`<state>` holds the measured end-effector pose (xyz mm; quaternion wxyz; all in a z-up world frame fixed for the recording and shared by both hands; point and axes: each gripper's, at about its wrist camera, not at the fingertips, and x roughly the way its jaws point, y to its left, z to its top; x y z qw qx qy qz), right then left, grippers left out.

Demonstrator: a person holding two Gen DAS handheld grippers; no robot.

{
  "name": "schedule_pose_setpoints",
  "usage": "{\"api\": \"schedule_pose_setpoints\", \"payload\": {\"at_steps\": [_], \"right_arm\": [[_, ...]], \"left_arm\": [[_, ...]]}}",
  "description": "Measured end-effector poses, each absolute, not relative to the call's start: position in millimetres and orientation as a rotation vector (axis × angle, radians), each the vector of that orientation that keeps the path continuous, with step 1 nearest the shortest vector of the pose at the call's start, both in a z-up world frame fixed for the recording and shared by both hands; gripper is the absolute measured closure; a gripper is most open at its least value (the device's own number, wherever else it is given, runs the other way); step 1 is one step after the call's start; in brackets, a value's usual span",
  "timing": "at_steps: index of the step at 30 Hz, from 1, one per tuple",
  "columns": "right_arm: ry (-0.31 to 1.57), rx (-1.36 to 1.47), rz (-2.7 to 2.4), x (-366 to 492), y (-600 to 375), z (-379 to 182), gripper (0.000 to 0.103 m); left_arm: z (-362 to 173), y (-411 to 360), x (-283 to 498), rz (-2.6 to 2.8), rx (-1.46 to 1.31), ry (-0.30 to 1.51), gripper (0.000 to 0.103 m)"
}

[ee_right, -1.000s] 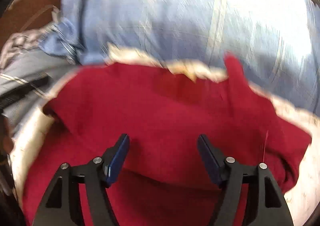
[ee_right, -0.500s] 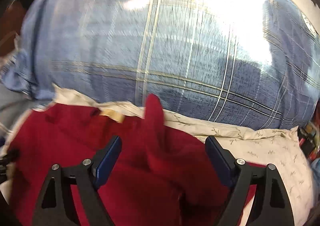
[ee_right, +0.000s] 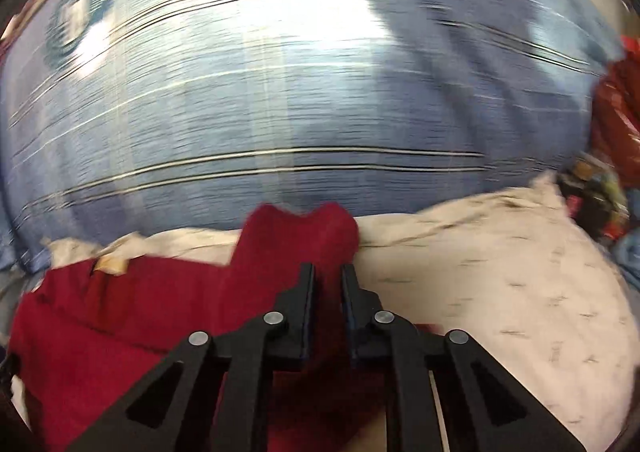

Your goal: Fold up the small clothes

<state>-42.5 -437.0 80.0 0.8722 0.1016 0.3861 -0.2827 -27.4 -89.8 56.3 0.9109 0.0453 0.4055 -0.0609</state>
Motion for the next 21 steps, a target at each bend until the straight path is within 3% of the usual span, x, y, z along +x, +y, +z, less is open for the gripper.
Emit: {"api": "schedule_pose_setpoints", "payload": {"at_steps": [6,9,10,11,12,21], "right_arm": [[0.744,0.184,-0.897,-95.3,-488.6,106.0,0.093],[0.717,0.223,-0.782,-109.1,-484.7,119.6,0.084],[0.725,0.233,-0.705,-105.9,-475.5,120.8,0.075],[0.743,0.235,-0.641,-99.6,-466.0,120.9,0.050],[0.762,0.239,-0.568,-92.0,-452.7,119.7,0.035],[0.843,0.200,-0.241,-56.1,-339.4,111.6,0.039]], "left_arm": [[60.0,-85.6,-29.0,-0.122,0.076,0.822,0.031],[58.8,-83.7,-28.3,-0.120,0.062,0.830,0.031],[58.2,-83.4,-28.1,-0.119,0.057,0.832,0.031],[57.9,-83.5,-27.8,-0.119,0.055,0.833,0.031],[57.5,-84.0,-27.7,-0.118,0.055,0.834,0.031],[66.7,-77.7,-32.8,-0.128,0.044,0.795,0.031]]}}
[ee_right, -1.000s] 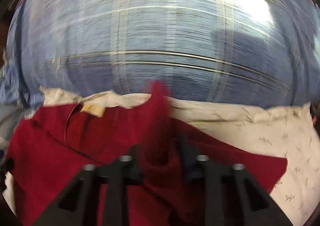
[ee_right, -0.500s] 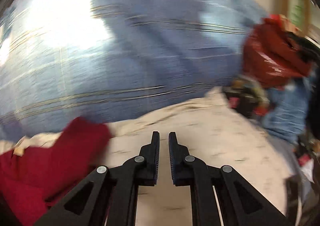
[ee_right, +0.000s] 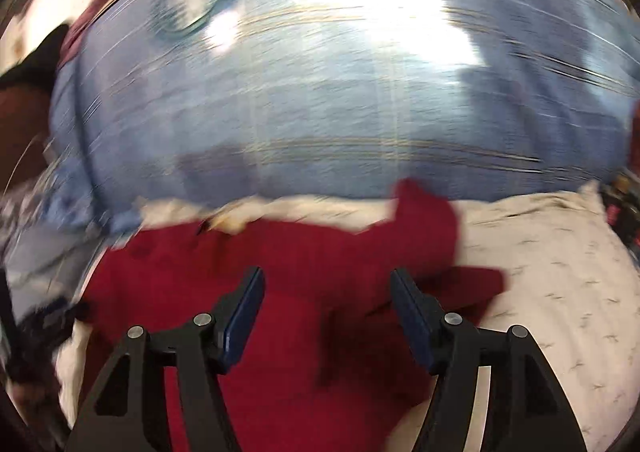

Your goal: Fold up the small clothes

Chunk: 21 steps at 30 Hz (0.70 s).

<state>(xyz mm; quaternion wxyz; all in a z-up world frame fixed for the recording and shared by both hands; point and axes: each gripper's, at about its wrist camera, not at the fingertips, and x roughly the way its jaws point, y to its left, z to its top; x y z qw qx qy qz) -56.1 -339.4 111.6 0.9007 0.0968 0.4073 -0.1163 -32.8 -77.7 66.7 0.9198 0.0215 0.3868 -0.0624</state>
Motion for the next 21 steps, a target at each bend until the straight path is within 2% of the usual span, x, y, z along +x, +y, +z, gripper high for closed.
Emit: {"api": "schedule_pose_setpoints", "payload": {"at_steps": [4,7,8,9,10,17,21], "right_arm": [[0.928,0.102,-0.278,-43.4,-318.9,82.9,0.040],[0.976,0.105,-0.331,-35.6,-322.7,60.2,0.051],[0.998,0.099,-0.335,-31.9,-323.5,52.9,0.063],[1.016,0.081,-0.343,-29.1,-325.0,45.1,0.090],[1.027,0.066,-0.336,-27.4,-325.7,40.0,0.099],[0.938,-0.006,-0.356,-32.1,-326.4,56.9,0.099],[0.962,-0.013,-0.418,-25.8,-339.2,41.4,0.099]], "left_arm": [[70.8,-63.6,-32.3,-0.098,0.006,0.787,0.031],[72.1,-56.7,-30.9,-0.072,-0.019,0.784,0.031],[72.3,-54.8,-30.2,-0.063,-0.028,0.782,0.031],[72.2,-52.8,-29.3,-0.054,-0.039,0.782,0.031],[71.7,-52.3,-28.9,-0.050,-0.047,0.783,0.031],[69.2,-55.2,-26.8,-0.082,-0.062,0.798,0.031],[56.5,-69.2,-20.7,-0.073,0.035,0.843,0.031]]}}
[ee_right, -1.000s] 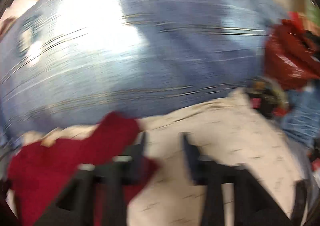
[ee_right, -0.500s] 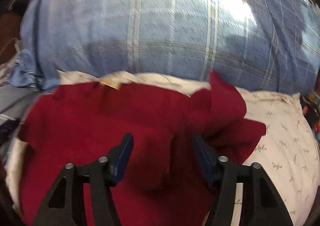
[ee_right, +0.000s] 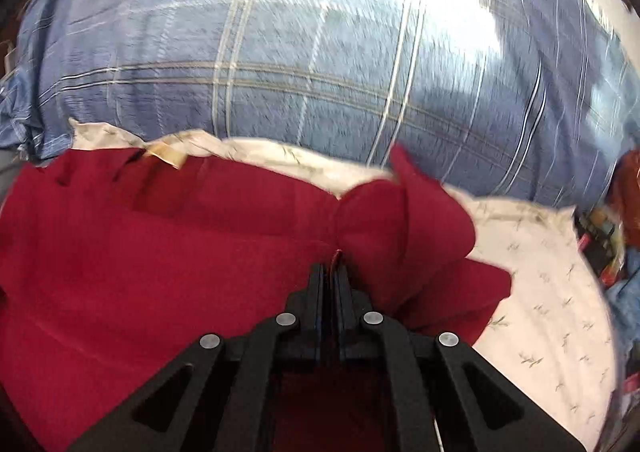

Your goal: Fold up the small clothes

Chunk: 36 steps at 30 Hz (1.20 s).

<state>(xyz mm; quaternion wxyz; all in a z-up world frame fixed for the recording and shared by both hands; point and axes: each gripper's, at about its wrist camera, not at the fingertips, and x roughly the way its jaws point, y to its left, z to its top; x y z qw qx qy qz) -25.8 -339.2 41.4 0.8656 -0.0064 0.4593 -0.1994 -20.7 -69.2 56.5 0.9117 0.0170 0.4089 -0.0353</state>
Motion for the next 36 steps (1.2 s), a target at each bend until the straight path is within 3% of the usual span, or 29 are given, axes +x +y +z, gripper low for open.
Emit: {"api": "schedule_pose_setpoints", "payload": {"at_steps": [4,6,7,14,28,36], "right_arm": [[0.960,0.058,-0.404,-33.4,-345.1,45.2,0.094],[0.962,0.102,-0.403,-40.6,-347.5,52.1,0.074],[0.953,0.116,-0.393,-43.0,-346.3,56.2,0.071],[0.907,0.126,-0.194,-46.9,-300.6,71.4,0.071],[0.984,0.083,0.143,21.4,-169.8,19.9,0.071],[0.953,0.044,0.137,0.6,-171.8,38.3,0.071]], "left_arm": [[54.1,-74.8,-16.2,-0.071,0.043,0.849,0.031],[56.1,-74.1,-16.5,-0.073,0.035,0.841,0.031],[56.2,-74.2,-17.3,-0.071,0.033,0.838,0.031],[50.3,-73.9,-15.3,-0.057,0.039,0.847,0.031],[35.0,-72.3,5.0,-0.028,0.049,0.910,0.027],[40.3,-60.9,7.5,-0.024,-0.031,0.906,0.028]]}}
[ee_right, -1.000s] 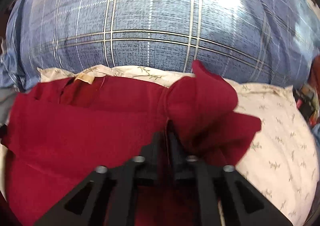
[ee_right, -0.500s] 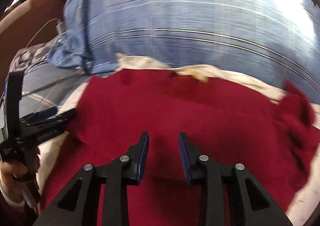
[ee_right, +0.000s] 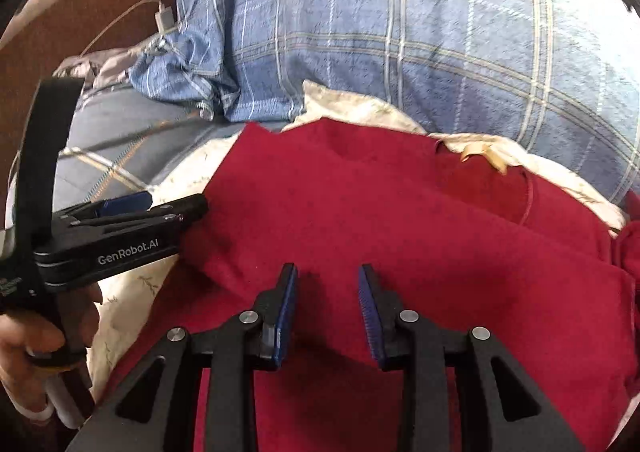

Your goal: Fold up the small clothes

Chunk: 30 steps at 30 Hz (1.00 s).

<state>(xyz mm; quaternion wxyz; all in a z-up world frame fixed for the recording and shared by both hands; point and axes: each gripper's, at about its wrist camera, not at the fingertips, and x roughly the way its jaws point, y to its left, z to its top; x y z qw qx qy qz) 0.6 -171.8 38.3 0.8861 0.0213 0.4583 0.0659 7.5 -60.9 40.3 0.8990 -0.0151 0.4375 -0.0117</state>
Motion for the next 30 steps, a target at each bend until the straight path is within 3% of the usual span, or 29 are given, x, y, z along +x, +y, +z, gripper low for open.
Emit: {"api": "schedule_pose_setpoints", "payload": {"at_steps": [14,16,18,20,23,26,28,30], "right_arm": [[0.980,0.084,0.157,-5.1,-167.1,32.7,0.069],[0.928,0.100,0.107,-16.1,-190.2,52.4,0.059],[0.841,0.057,-0.010,-31.4,-218.5,74.5,0.038],[0.739,0.021,-0.190,-47.1,-257.9,95.8,0.025],[0.697,0.035,-0.415,-51.1,-312.4,107.4,0.018],[0.804,0.082,-0.536,-34.6,-366.0,92.6,0.017],[0.877,0.128,-0.540,-25.0,-390.1,74.1,0.025],[0.949,0.260,-0.523,-24.5,-416.8,56.6,0.094]], "left_arm": [[56.0,-65.3,-17.8,-0.116,-0.054,0.830,0.028],[53.5,-70.5,-19.8,-0.140,-0.033,0.846,0.028],[53.8,-73.9,-20.2,-0.149,-0.015,0.848,0.028],[54.0,-76.6,-20.4,-0.150,-0.002,0.849,0.028],[51.9,-76.9,-19.8,-0.143,-0.007,0.859,0.028],[49.7,-78.3,-17.5,-0.135,-0.009,0.868,0.028],[49.6,-79.6,-16.8,-0.133,-0.006,0.870,0.028],[51.0,-80.3,-16.3,-0.132,-0.003,0.866,0.028]]}}
